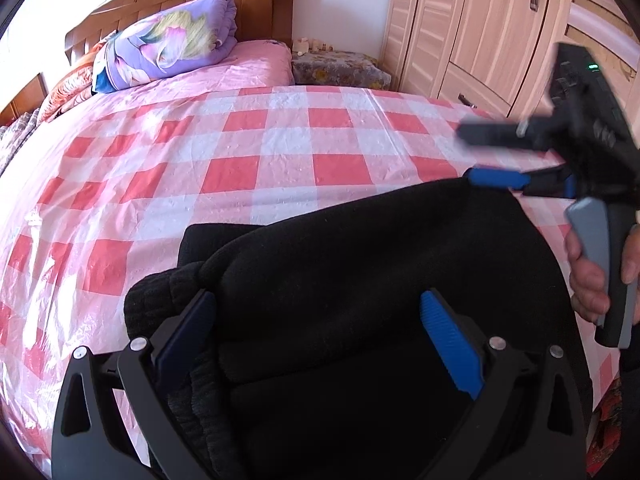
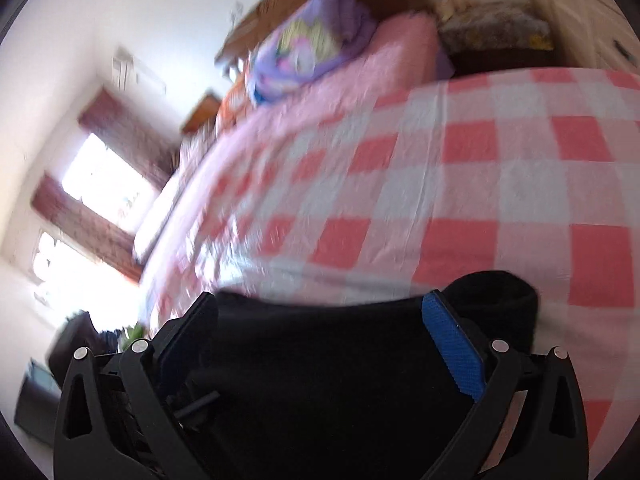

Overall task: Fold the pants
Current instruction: 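Grasp the folded pants edge with the right gripper and tuck it under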

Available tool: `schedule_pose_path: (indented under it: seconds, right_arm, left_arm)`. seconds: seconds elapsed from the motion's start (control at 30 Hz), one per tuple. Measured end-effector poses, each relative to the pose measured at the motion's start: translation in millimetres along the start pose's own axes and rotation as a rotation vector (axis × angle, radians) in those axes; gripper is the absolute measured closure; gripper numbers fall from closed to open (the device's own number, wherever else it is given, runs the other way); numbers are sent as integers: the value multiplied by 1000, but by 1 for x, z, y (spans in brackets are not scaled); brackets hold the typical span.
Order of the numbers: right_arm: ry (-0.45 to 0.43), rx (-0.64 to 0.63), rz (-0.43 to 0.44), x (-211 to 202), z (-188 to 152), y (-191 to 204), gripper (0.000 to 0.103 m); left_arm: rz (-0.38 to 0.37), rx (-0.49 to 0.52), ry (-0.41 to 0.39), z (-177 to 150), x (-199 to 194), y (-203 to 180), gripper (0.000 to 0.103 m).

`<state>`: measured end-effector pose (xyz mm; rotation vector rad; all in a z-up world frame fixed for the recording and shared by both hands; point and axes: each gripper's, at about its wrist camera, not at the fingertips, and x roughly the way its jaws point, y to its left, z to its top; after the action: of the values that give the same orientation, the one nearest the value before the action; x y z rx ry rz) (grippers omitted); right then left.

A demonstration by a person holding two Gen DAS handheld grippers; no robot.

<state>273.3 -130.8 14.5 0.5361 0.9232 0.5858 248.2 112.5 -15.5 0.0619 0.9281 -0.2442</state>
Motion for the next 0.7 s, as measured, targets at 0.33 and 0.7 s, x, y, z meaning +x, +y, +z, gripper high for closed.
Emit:
schedule_pose_path:
  seconds: [0.33,0.7]
  right_arm:
    - [99,-126,-32,0,-63,7,4]
    - [-48,-102,120,-65,-93,26,4]
  left_arm:
    - [95,-2,65,6,13,10,2]
    - [91,28,-10,24,-20,-5,2]
